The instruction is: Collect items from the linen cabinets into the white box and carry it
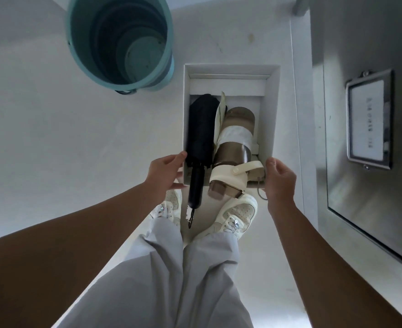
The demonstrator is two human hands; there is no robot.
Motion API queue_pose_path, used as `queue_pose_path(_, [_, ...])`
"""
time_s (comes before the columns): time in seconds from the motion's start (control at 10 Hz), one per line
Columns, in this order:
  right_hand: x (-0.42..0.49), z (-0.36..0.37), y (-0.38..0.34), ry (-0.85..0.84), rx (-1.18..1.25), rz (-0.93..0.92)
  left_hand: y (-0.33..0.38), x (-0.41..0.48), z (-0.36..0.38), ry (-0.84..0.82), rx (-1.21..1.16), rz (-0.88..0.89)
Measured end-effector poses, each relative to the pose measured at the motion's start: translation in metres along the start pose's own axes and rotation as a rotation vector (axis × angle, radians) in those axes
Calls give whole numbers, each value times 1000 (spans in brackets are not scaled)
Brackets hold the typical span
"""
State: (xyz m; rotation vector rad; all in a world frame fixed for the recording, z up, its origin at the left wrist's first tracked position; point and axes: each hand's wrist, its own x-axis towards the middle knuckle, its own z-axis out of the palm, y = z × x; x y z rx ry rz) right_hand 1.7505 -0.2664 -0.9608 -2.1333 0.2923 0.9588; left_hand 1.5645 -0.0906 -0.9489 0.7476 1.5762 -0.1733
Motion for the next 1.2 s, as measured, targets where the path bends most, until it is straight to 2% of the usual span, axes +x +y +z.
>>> queue_pose_path(0.2, [33, 11, -58, 19, 57, -145, 53, 15, 21, -12, -40, 78])
queue_pose_path(0.4, [58, 25, -111, 48, 150, -136, 101, 28, 39, 16, -69, 152])
queue_pose_path(0.5, [71, 26, -127, -4, 160, -74, 117, 31, 43, 34, -81, 173])
queue_pose_path(0.7, [70, 25, -134, -90, 126, -123, 122, 28, 41, 29, -87, 193])
queue_pose_path(0.9, [57, 23, -129, -33, 172, -156, 115, 17, 41, 62, -75, 273])
queue_pose_path(1.0, [45, 14, -130, -26, 82, -125, 115, 4, 40, 93, 0, 344])
queue_pose_path(1.2, [4, -2, -134, -55, -34, -196, 121, -44, 36, 104, 244, 543])
